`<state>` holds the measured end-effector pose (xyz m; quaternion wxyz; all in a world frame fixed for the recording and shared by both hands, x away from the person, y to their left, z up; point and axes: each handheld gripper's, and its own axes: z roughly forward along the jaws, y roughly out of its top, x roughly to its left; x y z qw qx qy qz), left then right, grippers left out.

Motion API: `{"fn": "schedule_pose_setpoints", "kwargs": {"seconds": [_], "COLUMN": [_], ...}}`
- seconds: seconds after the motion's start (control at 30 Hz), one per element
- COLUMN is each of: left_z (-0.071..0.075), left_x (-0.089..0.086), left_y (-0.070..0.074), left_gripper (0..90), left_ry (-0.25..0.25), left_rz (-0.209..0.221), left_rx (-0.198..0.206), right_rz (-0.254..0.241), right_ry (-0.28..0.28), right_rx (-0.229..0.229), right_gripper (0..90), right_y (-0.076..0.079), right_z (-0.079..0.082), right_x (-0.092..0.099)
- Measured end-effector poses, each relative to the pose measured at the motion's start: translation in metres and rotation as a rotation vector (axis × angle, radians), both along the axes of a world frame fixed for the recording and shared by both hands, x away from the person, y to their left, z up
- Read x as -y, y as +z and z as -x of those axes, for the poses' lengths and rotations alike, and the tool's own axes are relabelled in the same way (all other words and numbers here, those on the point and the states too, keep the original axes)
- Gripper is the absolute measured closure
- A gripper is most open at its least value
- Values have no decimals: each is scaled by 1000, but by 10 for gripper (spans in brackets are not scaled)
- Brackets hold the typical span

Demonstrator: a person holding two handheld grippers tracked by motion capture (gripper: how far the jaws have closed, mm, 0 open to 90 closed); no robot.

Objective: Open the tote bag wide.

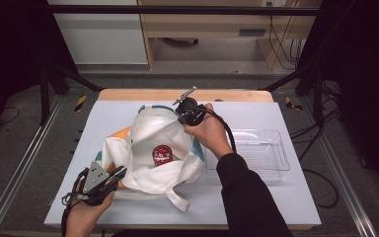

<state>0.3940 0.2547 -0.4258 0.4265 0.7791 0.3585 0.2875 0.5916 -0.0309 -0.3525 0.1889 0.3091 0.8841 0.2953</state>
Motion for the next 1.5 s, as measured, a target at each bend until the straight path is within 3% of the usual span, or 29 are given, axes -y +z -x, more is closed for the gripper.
{"fn": "schedule_pose_setpoints", "kwargs": {"seconds": [0.27,0.5,0.6,0.77,0.87,1.0,1.27,1.5], "left_z": [1,4,6,5,5,5,5,5], "left_x": [-5,-5,-5,-4,-4,-4,-4,-4], "left_y": [-3,-8,-10,-13,-13,-15,-16,-16], "left_gripper": [832,836,835,835,834,834,835,834], "left_ry": [-3,-25,-23,-28,-30,-35,-36,-36], "left_rz": [-1,-53,-38,-40,-39,-21,-21,-19], "left_rx": [-20,-48,-52,-42,-44,-58,-58,-57], "right_rz": [1,31,28,33,13,-9,-21,15], "right_ry": [-24,-31,-24,-10,-7,12,34,52], "right_rx": [-13,-30,-48,-46,-39,-28,-28,-68], "right_gripper": [862,860,848,705,588,506,428,395], "right_y": [-5,-16,-21,-21,-18,-13,-12,-21], "right_z": [-9,-10,-9,-5,-3,-1,-5,-7], "right_x": [7,10,11,12,13,14,8,-2]}}
